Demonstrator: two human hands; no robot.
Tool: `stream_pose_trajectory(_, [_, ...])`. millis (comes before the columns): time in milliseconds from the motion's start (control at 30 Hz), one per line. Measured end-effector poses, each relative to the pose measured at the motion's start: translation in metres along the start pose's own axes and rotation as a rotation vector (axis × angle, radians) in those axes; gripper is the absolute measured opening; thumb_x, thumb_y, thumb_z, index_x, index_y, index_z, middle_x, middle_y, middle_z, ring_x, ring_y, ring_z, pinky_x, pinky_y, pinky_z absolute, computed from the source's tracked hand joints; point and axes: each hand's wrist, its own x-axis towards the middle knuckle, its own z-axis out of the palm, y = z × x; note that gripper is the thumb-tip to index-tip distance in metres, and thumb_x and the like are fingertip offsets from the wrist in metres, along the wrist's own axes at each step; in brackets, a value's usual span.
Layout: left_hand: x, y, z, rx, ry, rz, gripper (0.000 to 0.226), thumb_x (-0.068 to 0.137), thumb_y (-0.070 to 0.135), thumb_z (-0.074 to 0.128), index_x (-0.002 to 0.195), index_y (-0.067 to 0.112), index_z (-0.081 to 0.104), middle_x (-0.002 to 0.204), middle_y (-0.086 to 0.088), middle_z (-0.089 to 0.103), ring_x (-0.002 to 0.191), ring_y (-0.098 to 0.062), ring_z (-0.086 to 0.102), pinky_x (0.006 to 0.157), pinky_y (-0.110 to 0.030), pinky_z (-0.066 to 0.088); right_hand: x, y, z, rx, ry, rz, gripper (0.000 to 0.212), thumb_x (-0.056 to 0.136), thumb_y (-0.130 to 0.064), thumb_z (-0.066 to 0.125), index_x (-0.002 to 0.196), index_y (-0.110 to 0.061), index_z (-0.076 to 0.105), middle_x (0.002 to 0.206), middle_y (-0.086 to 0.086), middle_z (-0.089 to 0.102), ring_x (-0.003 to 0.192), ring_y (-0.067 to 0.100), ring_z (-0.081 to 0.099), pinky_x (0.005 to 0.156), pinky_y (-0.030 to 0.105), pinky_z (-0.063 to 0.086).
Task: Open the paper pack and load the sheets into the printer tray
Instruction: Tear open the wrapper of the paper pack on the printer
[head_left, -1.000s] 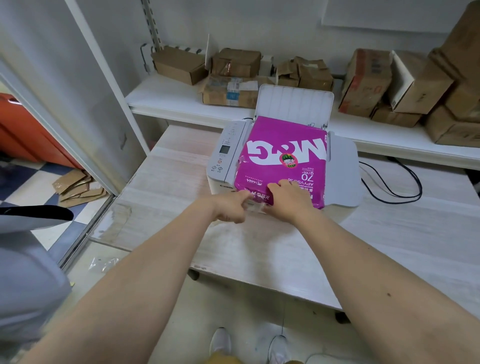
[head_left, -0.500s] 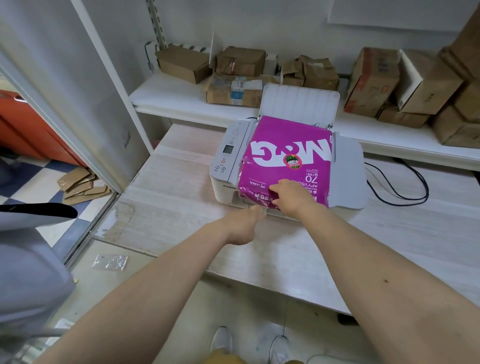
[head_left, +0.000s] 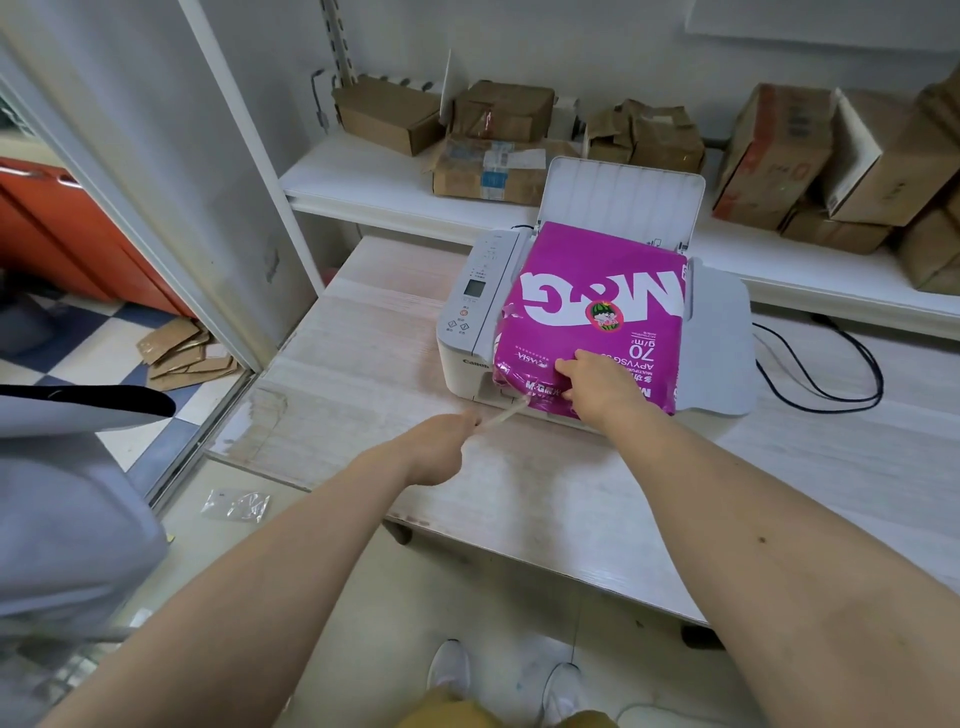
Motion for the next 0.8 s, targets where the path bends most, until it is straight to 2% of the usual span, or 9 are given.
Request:
stream_pose_trajectory(100, [0.001,-0.006,-0.002,-0.002,0.003,-0.015,0.052,0.084,-0.009,0.029,0.129,0.011,0.041,0.121,-0.016,0.055,0.097,-0.027,0.05,0.078,-0.036,0.04,0.0,-0.002,-0.001,-0.002,-0.006,0.018,0.034,0.095,-0.016,0.054,0.129,-0.015,0.052,0.114,0.011,0.056,0.111,0.032,0.054,0.094,0.045,0.05])
stream_pose_trajectory(167, [0.003,-0.01,-0.003,-0.009,0.009,-0.019,0.055,0.083,-0.009,0.029,0.132,0.012,0.043,0.129,-0.013,0.054,0.112,-0.028,0.053,0.09,-0.038,0.044,0.0,-0.003,-0.001,-0.002,-0.009,0.033,0.032,0.095,-0.017,0.053,0.127,-0.015,0.053,0.114,0.011,0.056,0.11,0.033,0.055,0.094,0.046,0.05])
stream_pose_trajectory(233, [0.005,-0.012,-0.002,-0.08,0.01,-0.018,0.062,0.082,-0.01,0.029,0.135,0.018,0.044,0.139,-0.007,0.052,0.125,-0.024,0.051,0.1,-0.035,0.045,0.0,-0.004,-0.001,0.011,-0.012,0.043,0.031,0.094,-0.018,0.054,0.125,-0.015,0.054,0.113,0.011,0.056,0.109,0.033,0.055,0.093,0.047,0.05])
stream_pose_trajectory(267, [0.005,-0.012,-0.003,-0.132,0.01,-0.012,0.067,0.08,-0.011,0.031,0.138,0.022,0.043,0.141,-0.004,0.05,0.127,-0.02,0.051,0.1,-0.032,0.045,0.001,-0.004,-0.001,0.021,-0.013,0.046,0.031,0.094,-0.017,0.054,0.124,-0.015,0.055,0.113,0.011,0.056,0.109,0.033,0.055,0.093,0.047,0.051])
stream_pose_trajectory(400, [0.0,-0.007,-0.002,-0.179,0.081,0.08,0.074,0.077,-0.001,0.051,0.143,0.03,0.033,0.139,-0.009,0.049,0.115,-0.024,0.056,0.087,-0.035,0.049,0.002,-0.004,-0.001,0.045,-0.009,0.048,0.03,0.092,-0.015,0.055,0.122,-0.015,0.056,0.113,0.011,0.057,0.107,0.032,0.056,0.091,0.045,0.051])
stream_pose_trajectory(500, [-0.01,-0.011,0.004,0.021,0.204,0.217,0.077,0.075,0.009,0.059,0.143,0.028,0.028,0.129,-0.006,0.053,0.113,-0.022,0.052,0.088,-0.036,0.049,0.002,-0.004,-0.002,0.052,-0.005,0.048,0.029,0.092,-0.014,0.056,0.12,-0.014,0.058,0.112,0.011,0.059,0.105,0.033,0.057,0.09,0.044,0.052])
stream_pose_trajectory(600, [-0.021,-0.023,0.017,0.324,0.259,0.384,0.073,0.081,0.023,0.056,0.141,0.036,0.018,0.119,-0.001,0.053,0.099,-0.021,0.055,0.084,-0.036,0.049,0.003,-0.004,-0.004,0.06,0.0,0.052,0.028,0.091,-0.012,0.056,0.119,-0.014,0.059,0.113,0.011,0.061,0.105,0.033,0.058,0.089,0.043,0.052])
stream_pose_trajectory(700, [-0.029,-0.03,0.028,0.545,0.371,0.554,0.056,0.084,0.036,0.051,0.135,0.031,0.029,0.111,-0.005,0.058,0.082,-0.024,0.06,0.072,-0.039,0.053,0.003,-0.004,-0.004,0.064,0.001,0.054,0.028,0.091,-0.011,0.055,0.118,-0.014,0.06,0.113,0.012,0.062,0.104,0.033,0.059,0.09,0.043,0.053])
stream_pose_trajectory(800, [-0.035,-0.036,0.037,0.602,0.526,0.638,0.05,0.082,0.048,0.05,0.125,0.022,0.048,0.092,-0.003,0.061,0.068,-0.022,0.057,0.066,-0.036,0.052,0.003,-0.005,-0.005,0.064,-0.007,0.05,0.027,0.091,-0.012,0.055,0.118,-0.014,0.06,0.113,0.011,0.062,0.105,0.033,0.059,0.091,0.044,0.052])
